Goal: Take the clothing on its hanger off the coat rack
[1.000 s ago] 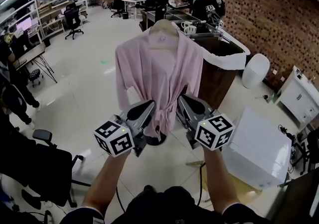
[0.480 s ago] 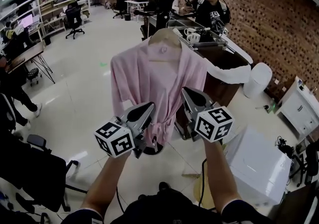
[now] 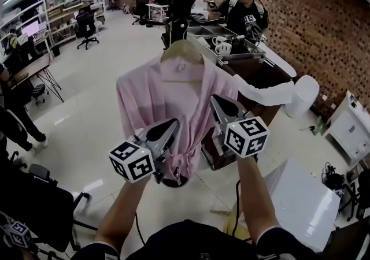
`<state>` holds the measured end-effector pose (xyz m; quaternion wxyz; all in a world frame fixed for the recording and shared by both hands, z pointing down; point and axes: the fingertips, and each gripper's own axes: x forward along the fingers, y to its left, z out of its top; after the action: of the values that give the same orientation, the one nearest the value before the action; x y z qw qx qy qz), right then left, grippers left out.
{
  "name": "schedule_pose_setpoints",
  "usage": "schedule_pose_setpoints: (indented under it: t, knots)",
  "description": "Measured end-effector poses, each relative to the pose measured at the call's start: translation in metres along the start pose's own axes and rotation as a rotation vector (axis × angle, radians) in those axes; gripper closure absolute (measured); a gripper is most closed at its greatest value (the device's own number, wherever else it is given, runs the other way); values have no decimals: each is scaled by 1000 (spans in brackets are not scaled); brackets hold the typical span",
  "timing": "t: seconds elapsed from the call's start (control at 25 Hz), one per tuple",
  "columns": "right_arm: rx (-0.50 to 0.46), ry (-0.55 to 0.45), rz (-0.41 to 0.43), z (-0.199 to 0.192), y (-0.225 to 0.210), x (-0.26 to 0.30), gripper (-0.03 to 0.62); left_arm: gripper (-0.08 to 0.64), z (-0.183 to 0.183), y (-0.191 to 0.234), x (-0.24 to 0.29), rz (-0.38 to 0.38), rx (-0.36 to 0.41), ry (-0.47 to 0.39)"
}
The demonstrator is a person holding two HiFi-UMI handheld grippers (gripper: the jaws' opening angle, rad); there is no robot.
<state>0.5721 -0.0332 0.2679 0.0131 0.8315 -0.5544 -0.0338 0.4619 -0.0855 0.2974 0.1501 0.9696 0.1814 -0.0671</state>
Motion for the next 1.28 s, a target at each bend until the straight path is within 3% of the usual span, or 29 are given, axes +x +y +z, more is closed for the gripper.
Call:
schedule_pose_setpoints:
  t: [0.08, 0.24, 0.6, 1.0, 1.28]
  knots:
    - [-67, 0, -38, 6, -20, 9, 589, 549, -1, 3, 5, 1, 2, 6]
    - [-186, 48, -60, 14, -57, 35, 458, 549, -8, 10, 15, 4, -3, 26]
    - [-379, 189, 37, 9, -89, 88, 310, 549, -23, 19, 25, 26, -10, 71]
    - [-406, 303, 216, -10, -91, 121, 313, 549, -37, 25, 31, 39, -29, 112]
    - [-416, 385, 323, -24, -80, 123, 456, 549, -37, 34, 27, 47, -37, 118]
